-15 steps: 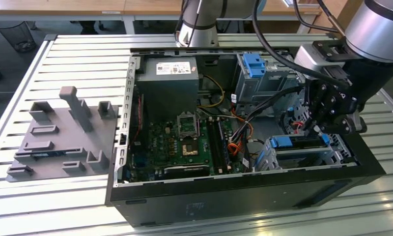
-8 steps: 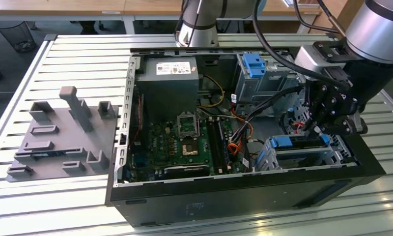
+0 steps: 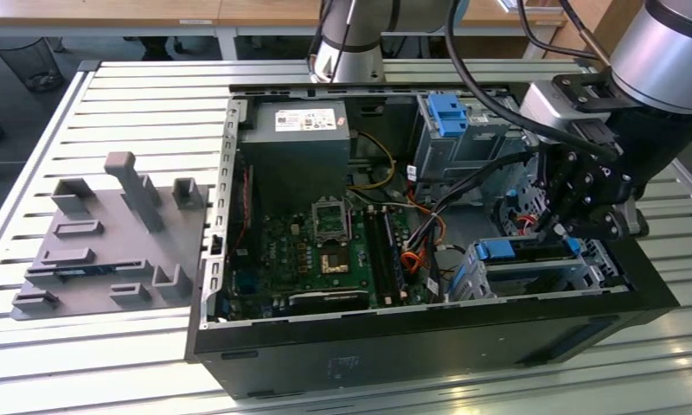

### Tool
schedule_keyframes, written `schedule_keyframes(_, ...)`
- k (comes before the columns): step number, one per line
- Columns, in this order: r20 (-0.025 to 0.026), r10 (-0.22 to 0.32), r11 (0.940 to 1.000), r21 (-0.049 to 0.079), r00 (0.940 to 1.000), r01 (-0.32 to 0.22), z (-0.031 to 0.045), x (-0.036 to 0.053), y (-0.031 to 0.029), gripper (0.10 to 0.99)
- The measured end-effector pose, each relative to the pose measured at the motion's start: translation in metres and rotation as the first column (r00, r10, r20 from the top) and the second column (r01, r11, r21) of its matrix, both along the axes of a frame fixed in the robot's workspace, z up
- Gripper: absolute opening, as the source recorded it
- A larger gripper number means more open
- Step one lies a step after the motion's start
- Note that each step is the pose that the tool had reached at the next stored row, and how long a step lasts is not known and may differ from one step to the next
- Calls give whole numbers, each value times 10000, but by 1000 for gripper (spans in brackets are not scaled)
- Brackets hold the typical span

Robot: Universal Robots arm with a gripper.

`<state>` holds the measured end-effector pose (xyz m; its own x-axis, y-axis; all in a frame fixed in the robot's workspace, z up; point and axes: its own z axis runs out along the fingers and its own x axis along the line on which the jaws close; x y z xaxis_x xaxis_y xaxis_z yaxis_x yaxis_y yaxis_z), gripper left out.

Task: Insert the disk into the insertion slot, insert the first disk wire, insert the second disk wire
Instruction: 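Insert the first disk wire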

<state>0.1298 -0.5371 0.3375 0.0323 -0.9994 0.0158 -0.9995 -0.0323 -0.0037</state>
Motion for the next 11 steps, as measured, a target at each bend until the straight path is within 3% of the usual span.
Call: schedule_keyframes(11, 0, -106, 9999, 0, 9999, 106, -16, 0, -2, 165)
